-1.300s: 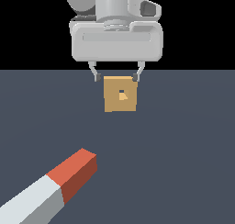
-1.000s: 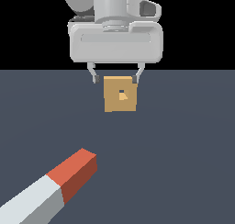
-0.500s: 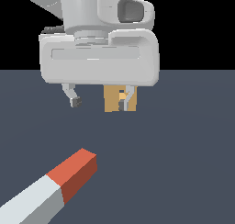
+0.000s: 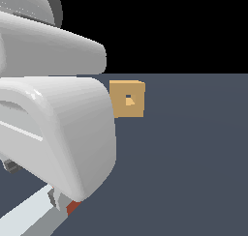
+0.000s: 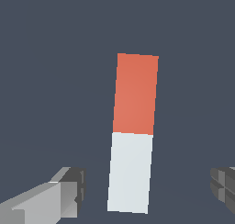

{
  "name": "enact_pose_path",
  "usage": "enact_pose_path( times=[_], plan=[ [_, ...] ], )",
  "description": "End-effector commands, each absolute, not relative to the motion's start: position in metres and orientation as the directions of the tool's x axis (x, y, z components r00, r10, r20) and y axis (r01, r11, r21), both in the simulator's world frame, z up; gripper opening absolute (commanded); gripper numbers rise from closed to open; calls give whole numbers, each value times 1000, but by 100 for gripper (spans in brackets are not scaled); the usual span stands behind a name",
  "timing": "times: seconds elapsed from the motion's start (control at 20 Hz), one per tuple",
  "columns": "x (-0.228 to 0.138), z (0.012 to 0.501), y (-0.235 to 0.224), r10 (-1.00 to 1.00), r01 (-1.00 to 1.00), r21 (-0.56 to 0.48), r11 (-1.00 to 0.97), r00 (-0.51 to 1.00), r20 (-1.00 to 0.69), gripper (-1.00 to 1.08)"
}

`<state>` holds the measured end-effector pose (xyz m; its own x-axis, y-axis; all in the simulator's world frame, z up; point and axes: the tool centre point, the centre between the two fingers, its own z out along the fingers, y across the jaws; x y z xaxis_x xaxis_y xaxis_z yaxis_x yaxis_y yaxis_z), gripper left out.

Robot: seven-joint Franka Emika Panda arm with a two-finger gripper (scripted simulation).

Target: Insert the peg into the horizontal hole in a box.

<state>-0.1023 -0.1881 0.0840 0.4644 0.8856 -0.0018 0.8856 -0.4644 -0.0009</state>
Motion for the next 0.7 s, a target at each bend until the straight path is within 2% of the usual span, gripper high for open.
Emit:
enact_pose_path(
  times=[0.0, 0.65],
  plan=[
    [-114, 77, -200, 868, 868, 1, -497, 497, -2, 100],
    [-123, 60, -209, 853, 853, -1, -522, 522, -2, 100]
  ],
)
